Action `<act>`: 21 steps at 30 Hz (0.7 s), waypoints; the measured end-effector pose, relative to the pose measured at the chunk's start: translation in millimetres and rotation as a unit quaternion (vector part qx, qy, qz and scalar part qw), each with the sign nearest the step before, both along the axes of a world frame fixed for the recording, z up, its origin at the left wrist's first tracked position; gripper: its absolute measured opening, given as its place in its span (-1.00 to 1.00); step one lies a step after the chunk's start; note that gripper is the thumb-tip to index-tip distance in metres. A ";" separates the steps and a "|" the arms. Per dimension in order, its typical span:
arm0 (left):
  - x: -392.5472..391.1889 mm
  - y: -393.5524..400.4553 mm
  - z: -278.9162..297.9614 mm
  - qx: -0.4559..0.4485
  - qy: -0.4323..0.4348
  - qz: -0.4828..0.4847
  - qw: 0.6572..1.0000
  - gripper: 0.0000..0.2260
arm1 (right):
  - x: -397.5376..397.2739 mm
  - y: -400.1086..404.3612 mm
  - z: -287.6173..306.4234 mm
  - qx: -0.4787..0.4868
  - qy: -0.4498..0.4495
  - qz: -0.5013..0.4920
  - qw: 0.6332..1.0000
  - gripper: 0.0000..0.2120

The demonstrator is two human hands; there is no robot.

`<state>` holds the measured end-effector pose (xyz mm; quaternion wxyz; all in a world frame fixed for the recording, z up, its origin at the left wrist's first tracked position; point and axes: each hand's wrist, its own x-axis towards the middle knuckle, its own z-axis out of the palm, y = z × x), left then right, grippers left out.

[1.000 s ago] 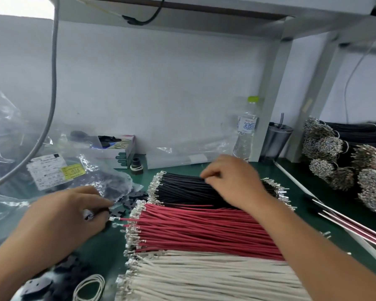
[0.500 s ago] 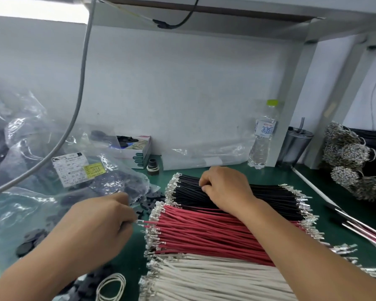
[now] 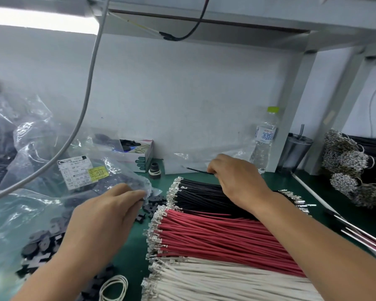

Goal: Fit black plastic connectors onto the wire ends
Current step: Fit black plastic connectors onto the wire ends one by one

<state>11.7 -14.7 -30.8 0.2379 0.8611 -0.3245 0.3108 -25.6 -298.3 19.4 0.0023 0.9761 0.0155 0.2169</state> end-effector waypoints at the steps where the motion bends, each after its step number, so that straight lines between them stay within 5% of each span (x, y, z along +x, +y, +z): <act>1: 0.9 -1.0 -1.7 -0.025 -0.005 -0.016 1.000 -0.87 | -3.9 0.7 5.0 -0.004 -0.013 0.009 1.000 -0.74; 7: -3.8 -8.7 -4.3 -0.144 0.089 -0.068 0.983 -0.64 | -43.3 3.5 12.0 0.019 -0.215 0.059 0.975 -0.66; 10: -10.1 -11.2 -4.3 -0.141 0.080 -0.079 0.984 -0.70 | -57.2 7.9 -14.0 -0.002 -0.222 0.064 0.973 -0.60; 17: -14.2 -14.1 -4.0 -0.181 0.112 -0.049 0.976 -0.62 | -43.7 -5.6 35.8 0.059 -0.405 0.056 0.911 -0.88; 21: -19.7 -15.7 1.3 -0.183 0.136 -0.051 0.972 -0.57 | -26.0 1.3 64.8 0.121 -0.332 -0.001 0.935 -0.92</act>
